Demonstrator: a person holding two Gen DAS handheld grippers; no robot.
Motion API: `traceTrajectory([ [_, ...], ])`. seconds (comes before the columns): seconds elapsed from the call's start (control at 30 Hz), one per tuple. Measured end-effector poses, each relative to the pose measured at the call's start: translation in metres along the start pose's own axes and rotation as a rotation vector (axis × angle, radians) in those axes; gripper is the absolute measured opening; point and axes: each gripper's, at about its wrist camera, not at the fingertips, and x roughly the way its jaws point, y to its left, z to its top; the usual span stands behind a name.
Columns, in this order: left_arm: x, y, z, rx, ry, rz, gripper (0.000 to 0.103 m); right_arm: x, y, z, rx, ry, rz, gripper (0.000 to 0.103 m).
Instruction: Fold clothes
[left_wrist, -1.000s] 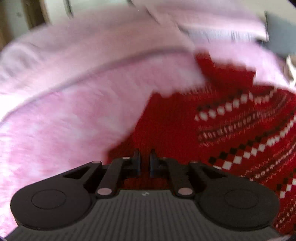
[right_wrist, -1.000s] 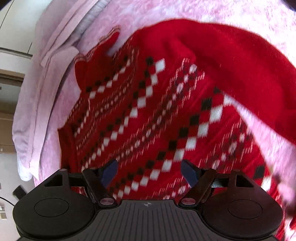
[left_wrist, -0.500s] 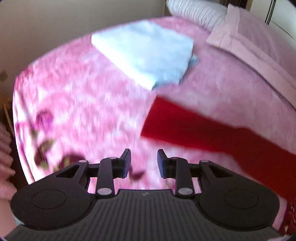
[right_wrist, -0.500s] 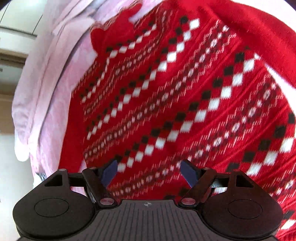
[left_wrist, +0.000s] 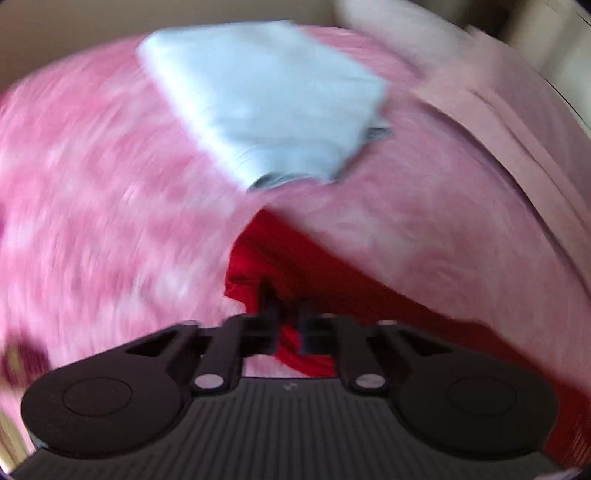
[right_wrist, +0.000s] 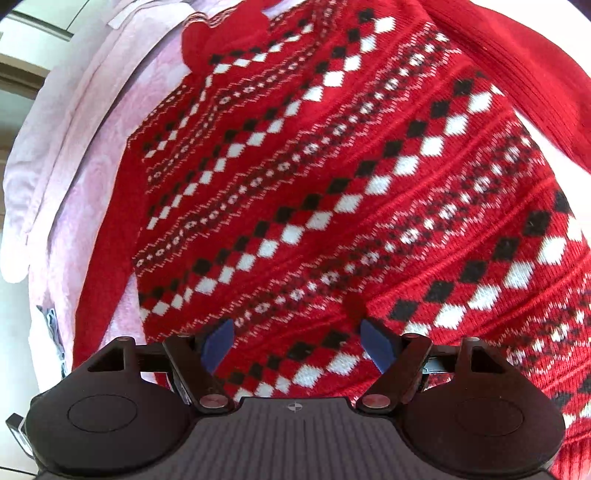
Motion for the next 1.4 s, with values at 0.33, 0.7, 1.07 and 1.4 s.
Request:
traceTrajectory([
  [0.33,0.005,-0.013,-0.009,0.369,-0.005,0.299,0.008,-0.034,-0.031,-0.02,0.005,-0.082,-0.038,0.079],
  [0.7,-0.082,-0.138,-0.119,0.378,0.222,-0.238,0.008,-0.137,-0.208,-0.109,0.919,-0.484,0.277,0.078],
  [1.07,-0.113,-0.241,-0.175,0.501,0.236,-0.395,0.011,-0.093,-0.274,-0.13,1.678,-0.491,0.654,0.045],
  [1.4,-0.13,-0.276,-0.191,0.485,0.236,-0.438,0.011,-0.306,-0.221,0.014,0.312,-0.98,-0.123,0.007],
])
